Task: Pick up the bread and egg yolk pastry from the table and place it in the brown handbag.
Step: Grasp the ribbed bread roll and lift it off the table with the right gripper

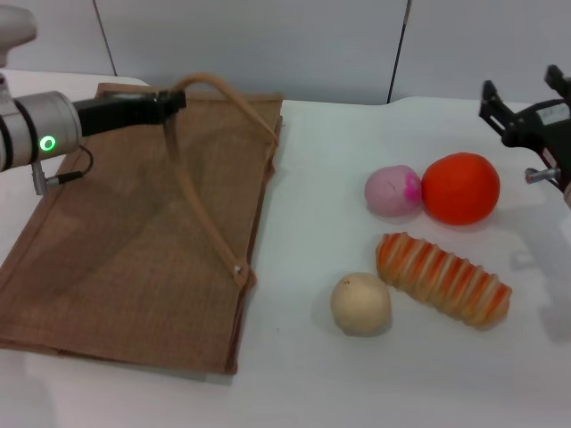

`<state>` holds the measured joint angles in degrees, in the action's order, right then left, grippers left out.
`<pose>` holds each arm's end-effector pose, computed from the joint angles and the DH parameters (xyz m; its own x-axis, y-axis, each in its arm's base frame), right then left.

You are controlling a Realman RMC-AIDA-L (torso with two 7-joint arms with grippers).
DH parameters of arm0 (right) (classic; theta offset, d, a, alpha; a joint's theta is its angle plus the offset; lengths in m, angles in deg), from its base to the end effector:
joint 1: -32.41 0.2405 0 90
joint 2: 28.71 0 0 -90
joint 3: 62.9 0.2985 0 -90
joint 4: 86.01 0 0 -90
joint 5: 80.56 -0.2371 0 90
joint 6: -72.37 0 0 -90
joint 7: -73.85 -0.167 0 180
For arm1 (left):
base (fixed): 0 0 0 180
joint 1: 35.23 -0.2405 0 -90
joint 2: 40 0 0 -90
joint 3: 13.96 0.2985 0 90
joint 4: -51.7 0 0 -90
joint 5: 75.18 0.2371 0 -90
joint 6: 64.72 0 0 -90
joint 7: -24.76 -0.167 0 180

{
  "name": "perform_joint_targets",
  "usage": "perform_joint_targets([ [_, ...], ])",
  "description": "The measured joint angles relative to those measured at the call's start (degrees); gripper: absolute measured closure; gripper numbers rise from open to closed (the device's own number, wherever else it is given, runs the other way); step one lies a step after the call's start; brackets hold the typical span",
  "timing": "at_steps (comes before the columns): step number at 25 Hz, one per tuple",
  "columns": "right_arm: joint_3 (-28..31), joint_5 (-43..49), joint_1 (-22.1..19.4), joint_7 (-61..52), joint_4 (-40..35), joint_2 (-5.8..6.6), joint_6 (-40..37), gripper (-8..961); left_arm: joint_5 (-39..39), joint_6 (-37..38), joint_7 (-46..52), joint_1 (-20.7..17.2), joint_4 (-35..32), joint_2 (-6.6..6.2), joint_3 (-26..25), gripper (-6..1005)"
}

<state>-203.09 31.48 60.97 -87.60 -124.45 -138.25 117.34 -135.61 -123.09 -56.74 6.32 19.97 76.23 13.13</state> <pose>0.2991 0.4448 -0.0622 0.8118 -0.0059 -0.5839 -0.5670 -0.2468 -0.7859 -0.3180 0.4966 0.0084 0.5634 0.5064 0.6528 0.8201 -0.4388 -0.3674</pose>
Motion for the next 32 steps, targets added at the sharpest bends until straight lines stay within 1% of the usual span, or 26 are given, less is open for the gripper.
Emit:
perform_joint_targets([
  [2,-2.14,0.0,-0.19,0.0,-4.0,2.23,-0.96,74,-5.36,-2.88,-3.96,-1.5,-0.01,0.0,-0.02,877],
  [3,-3.05,0.02,-0.2,0.0,-5.36,3.0,-1.24,74,-6.94,-3.71,-5.03,-2.0,0.0,0.01,-0.02,877],
  [4,-4.75,0.02,-0.21,0.0,-7.29,4.38,-1.52,74,-12.34,-6.91,-8.05,-4.18,0.0,-0.02,-0.06,877],
  [6,-7.93,0.05,-0.24,0.0,-11.13,6.91,-1.71,74,-13.89,-7.99,-8.76,-4.82,0.0,-0.07,-0.1,877],
  [7,-9.56,0.09,-0.27,0.0,-13.17,8.26,-1.74,74,-16.99,-10.3,-9.98,-6.27,-0.03,-0.26,-0.16,877],
  [8,-11.29,0.1,-0.31,0.0,-15.6,9.98,-1.77,74,-18.88,-11.87,-10.55,-7.12,-0.25,-0.4,-0.28,877],
  [10,-14.99,0.13,-0.36,0.0,-21.35,14.47,-1.83,74,-22.42,-15.21,-11.27,-8.56,-1.11,-0.64,-0.99,877],
  [11,-16.31,0.1,-0.37,0.0,-23.6,16.4,-1.96,74,-23.51,-17.0,-11.4,-9.08,-1.72,-0.7,-1.83,877],
  [12,-17.83,0.11,-0.24,0.0,-26.15,18.6,-2.47,74,-24.28,-19.09,-11.42,-9.37,-2.4,-0.77,-3.19,877],
  [14,-19.87,0.1,0.52,0.03,-30.08,22.31,-4.57,74,-24.51,-22.44,-11.35,-9.32,-3.13,-0.92,-5.62,877],
  [15,-20.67,0.1,1.24,0.05,-31.54,23.88,-6.69,74,-24.53,-23.88,-11.29,-9.23,-3.37,-1.03,-6.84,877],
  [16,-21.27,0.11,2.03,0.05,-32.52,24.88,-8.79,74,-24.55,-25.72,-11.28,-9.08,-3.51,-1.1,-8.03,877],
  [18,-21.91,0.62,3.1,0.06,-33.23,25.48,-12.33,74,-24.58,-27.95,-11.55,-8.8,-3.55,-1.11,-9.44,877],
  [22,-21.99,3.64,3.16,0.08,-34.52,25.66,-17.22,74,-24.57,-29.58,-12.58,-7.87,-3.27,-0.47,-9.42,877],
  [25,-21.54,4.65,3.67,0.08,-35.93,25.95,-22.72,74,-24.57,-30.99,-12.89,-7.52,-3.09,-0.26,-9.36,877],
  [32,-20.46,5.29,4.1,0.09,-38.25,27.62,-30.5,74,-24.24,-32.23,-13.24,-6.95,-2.45,-0.15,-9.23,877],
])
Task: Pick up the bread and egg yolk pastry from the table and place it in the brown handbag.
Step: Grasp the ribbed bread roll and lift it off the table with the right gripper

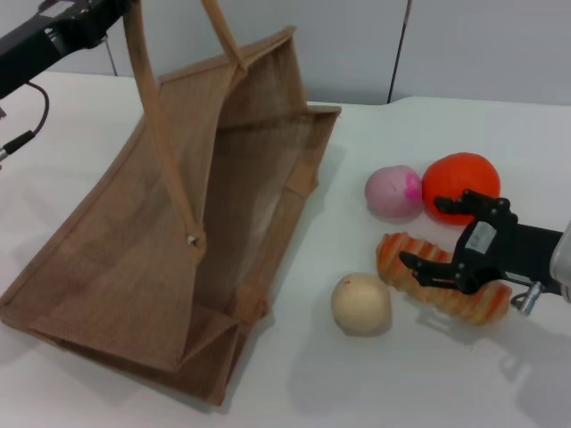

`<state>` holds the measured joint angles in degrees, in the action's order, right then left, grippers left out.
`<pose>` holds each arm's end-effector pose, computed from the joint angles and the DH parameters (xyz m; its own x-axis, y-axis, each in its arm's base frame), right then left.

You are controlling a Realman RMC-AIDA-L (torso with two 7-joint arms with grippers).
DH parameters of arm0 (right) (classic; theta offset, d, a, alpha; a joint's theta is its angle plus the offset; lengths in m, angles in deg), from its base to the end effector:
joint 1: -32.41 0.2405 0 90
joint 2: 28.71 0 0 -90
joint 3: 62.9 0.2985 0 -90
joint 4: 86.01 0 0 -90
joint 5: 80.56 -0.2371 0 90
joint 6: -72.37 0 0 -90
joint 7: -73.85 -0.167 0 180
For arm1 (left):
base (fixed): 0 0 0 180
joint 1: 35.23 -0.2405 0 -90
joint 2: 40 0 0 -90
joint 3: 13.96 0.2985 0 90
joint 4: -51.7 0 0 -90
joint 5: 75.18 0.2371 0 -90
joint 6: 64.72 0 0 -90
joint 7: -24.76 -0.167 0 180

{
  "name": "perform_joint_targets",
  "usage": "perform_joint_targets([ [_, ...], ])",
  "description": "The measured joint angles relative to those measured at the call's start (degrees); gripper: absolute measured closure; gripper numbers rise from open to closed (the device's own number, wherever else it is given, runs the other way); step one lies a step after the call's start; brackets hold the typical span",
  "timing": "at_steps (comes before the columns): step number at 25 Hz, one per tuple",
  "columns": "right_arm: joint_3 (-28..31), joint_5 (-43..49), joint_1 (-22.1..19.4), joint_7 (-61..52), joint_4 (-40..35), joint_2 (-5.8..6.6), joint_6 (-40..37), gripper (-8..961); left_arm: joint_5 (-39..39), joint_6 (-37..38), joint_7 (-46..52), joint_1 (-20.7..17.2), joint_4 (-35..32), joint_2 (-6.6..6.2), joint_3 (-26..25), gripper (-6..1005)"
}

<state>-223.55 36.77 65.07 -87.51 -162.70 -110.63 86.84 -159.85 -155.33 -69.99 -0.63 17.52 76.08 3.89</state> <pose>0.2631 0.3647 -0.0618 0.9794 -0.0944 -0.1787 -0.1789 -0.8164 -0.5491 -0.2831 0.4320 0.0761 0.3906 0.1250 0.9120 0.6706 -0.7173 -0.1889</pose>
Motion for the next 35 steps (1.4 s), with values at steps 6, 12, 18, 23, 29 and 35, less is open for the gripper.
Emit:
perform_joint_targets([
  [6,4.05,0.09,0.15,0.3,-1.99,1.13,-10.72,74,0.1,-0.77,-0.84,0.01,1.03,0.06,-0.01,877],
  [12,10.27,0.13,0.11,3.98,-1.88,-0.83,-24.06,82,0.15,-1.27,-1.58,0.18,1.68,0.14,-0.05,877],
  [18,19.47,0.1,-0.81,12.9,-0.08,-6.73,-37.51,100,0.16,-1.49,-1.82,0.21,1.69,0.14,-0.01,877],
  [23,32.87,-0.07,-4.07,24.51,1.96,-13.54,-49.6,115,0.15,-1.51,-1.85,0.19,1.94,0.17,-0.01,877],
  [29,55.69,0.46,-8.48,41.27,4.8,-23.85,-66.33,191,0.14,-1.5,-2.7,0.14,3.22,0.11,-0.31,877],
  [35,65.99,3.66,-7.02,44.65,9.63,-27.17,-75.07,326,0.08,-1.5,-3.23,0.25,3.91,0.15,-0.08,877],
])
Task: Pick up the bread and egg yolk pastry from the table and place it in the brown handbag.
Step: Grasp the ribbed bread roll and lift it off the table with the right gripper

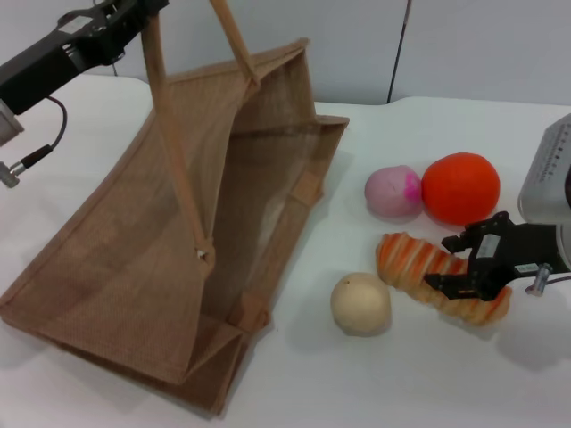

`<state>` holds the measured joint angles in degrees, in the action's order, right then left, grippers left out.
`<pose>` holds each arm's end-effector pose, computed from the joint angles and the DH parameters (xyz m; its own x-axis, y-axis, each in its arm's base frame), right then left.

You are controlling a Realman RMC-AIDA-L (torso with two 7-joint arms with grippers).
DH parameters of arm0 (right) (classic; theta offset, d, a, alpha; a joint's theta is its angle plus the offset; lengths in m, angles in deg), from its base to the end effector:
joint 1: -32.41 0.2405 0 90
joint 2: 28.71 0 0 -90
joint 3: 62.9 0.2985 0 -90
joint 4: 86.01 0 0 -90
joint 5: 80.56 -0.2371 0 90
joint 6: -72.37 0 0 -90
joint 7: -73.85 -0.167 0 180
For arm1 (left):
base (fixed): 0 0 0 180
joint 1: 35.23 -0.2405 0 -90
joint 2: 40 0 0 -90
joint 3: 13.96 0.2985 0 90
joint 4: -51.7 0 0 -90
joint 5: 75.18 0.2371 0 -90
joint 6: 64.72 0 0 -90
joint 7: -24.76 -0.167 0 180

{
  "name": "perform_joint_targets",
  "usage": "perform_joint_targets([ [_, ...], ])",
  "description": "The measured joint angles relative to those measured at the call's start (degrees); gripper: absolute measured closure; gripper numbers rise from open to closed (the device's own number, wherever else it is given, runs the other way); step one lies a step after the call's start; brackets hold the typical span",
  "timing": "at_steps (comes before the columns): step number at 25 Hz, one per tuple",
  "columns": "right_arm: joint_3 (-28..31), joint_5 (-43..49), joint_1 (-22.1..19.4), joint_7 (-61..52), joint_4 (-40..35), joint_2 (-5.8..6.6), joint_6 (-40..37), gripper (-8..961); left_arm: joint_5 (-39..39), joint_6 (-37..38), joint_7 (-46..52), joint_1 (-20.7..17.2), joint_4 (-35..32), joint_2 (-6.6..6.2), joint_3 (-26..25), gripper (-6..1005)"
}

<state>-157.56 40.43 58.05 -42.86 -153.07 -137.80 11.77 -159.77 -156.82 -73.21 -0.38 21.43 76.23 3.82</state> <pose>0.2663 0.4092 -0.0582 0.9502 -0.2972 0.0941 -0.2428 -0.8949 -0.3746 -0.2812 0.4269 0.0592 0.3783 0.1301 0.9165 0.6522 -0.7401 -0.1642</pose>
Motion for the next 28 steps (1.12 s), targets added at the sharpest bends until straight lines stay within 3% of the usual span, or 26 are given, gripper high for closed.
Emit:
perform_joint_targets([
  [10,1.84,0.11,1.83,-0.31,2.53,-0.33,-0.5,318,-0.07,0.0,-0.2,0.04,0.49,-0.04,-0.05,877],
  [15,1.87,0.12,4.26,-0.01,5.73,-0.61,-1.87,83,-0.08,0.0,-0.21,0.14,0.49,-0.04,0.0,877],
  [20,1.92,0.34,7.24,0.01,10.36,-0.96,-3.42,64,-0.15,0.0,-0.21,0.14,0.48,-0.04,-0.01,877],
  [23,2.28,2.18,7.71,-0.28,11.09,-1.82,-3.22,53,-0.17,0.0,-0.2,0.14,0.48,-0.03,-0.05,877],
  [28,6.07,7.89,7.74,-0.55,10.68,-4.36,-3.58,50,-0.02,0.03,-0.2,0.09,0.48,-0.03,-0.16,877],
])
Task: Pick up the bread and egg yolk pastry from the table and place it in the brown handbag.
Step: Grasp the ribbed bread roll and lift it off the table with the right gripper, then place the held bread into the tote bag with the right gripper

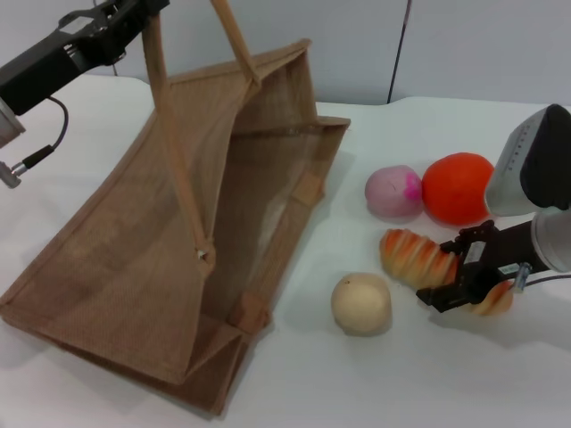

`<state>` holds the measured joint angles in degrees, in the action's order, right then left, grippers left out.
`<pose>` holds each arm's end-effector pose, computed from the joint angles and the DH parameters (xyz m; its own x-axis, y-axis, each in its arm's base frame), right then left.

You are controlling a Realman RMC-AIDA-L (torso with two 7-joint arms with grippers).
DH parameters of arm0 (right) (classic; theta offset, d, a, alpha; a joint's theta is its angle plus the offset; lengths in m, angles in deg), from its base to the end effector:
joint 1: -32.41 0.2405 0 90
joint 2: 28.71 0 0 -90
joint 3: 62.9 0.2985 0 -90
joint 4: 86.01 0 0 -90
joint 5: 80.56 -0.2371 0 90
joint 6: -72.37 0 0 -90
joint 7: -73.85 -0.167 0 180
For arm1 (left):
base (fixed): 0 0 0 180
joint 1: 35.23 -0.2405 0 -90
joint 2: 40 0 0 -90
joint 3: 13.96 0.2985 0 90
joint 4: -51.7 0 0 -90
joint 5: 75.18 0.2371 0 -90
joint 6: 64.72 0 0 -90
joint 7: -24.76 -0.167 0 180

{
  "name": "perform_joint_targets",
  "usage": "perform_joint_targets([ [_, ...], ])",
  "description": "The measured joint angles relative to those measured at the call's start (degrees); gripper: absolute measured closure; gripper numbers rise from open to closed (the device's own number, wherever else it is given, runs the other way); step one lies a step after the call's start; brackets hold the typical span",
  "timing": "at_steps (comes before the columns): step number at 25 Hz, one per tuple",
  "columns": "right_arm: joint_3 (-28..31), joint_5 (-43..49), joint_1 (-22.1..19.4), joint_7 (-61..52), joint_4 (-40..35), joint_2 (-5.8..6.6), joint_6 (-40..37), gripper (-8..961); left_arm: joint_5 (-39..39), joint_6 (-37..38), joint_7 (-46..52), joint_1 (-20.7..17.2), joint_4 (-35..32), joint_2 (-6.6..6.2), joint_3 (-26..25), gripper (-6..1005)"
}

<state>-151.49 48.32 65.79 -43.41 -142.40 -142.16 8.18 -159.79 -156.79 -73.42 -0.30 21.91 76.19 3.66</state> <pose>0.2683 0.4266 -0.0805 0.9169 -0.3604 0.1714 -0.2884 -0.8952 -0.3397 -0.2813 0.4270 0.0582 0.3741 0.1307 0.9181 0.6538 -0.7393 -0.1611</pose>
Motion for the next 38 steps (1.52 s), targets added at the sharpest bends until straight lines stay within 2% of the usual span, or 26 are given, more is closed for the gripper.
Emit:
perform_joint_targets([
  [3,1.4,2.1,0.02,0.0,-0.13,-0.82,-0.2,61,0.01,0.17,0.0,0.04,0.0,0.0,0.1,877],
  [9,1.78,2.41,-0.37,0.0,-1.83,-0.88,-0.93,173,0.06,0.17,0.0,0.05,0.0,0.0,0.2,877],
  [11,2.08,2.4,-0.62,0.07,-2.49,-0.87,-1.22,257,0.06,0.14,0.0,0.05,0.04,0.0,0.22,878],
  [15,2.42,2.26,-1.81,0.49,-4.83,-0.87,-1.79,284,0.07,0.01,0.0,0.05,0.07,0.0,0.23,878],
  [21,2.53,2.37,-7.75,1.45,-16.18,-0.93,-2.0,317,0.07,-0.59,0.45,0.09,0.1,-0.03,0.8,878],
  [26,1.08,3.6,-9.13,1.53,-25.11,-1.19,-2.7,340,0.07,-2.72,1.29,0.43,0.09,-0.15,1.02,878],
  [30,-4.31,8.91,-7.87,0.58,-29.92,-2.11,-1.05,369,0.04,-4.63,2.04,1.37,0.09,-0.17,1.0,878],
  [38,-19.87,16.84,-1.15,-5.87,-32.01,-2.19,4.37,436,-0.34,-6.9,3.63,2.34,-0.25,-0.4,0.67,878],
])
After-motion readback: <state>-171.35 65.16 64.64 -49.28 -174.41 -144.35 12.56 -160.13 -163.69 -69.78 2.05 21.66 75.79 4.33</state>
